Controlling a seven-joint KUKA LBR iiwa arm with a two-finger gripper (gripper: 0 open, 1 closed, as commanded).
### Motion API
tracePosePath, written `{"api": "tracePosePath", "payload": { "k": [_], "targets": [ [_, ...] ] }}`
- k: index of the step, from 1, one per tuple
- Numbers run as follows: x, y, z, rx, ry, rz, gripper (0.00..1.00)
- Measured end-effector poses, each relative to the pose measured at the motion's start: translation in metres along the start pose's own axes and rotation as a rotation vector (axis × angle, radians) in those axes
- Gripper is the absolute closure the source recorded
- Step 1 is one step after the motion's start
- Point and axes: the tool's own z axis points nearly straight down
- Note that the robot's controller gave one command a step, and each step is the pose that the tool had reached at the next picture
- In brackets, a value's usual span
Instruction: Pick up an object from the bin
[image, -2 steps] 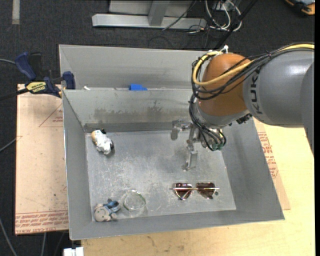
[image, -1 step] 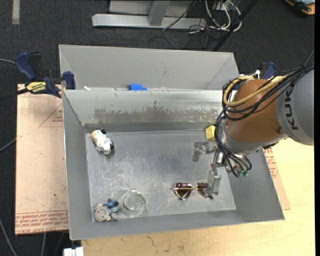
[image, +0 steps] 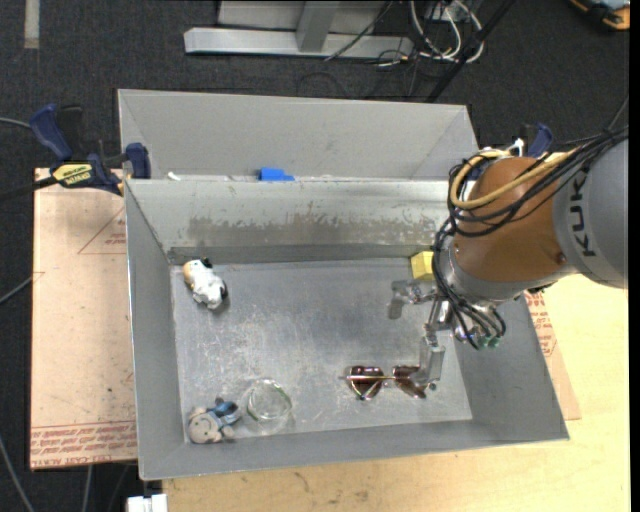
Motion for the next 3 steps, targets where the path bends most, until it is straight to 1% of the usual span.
{"api": "tracePosePath", "payload": {
  "k": [1,2,3],
  "targets": [
    [0.044,0.003,0.069,-0.001,0.002,-0.040,0.00],
    [0.032,-0.007,0.068,0.000,0.000,0.265,1.00],
    [0.032,-0.007,0.068,0.000,0.000,0.265,1.00]
  ]
}}
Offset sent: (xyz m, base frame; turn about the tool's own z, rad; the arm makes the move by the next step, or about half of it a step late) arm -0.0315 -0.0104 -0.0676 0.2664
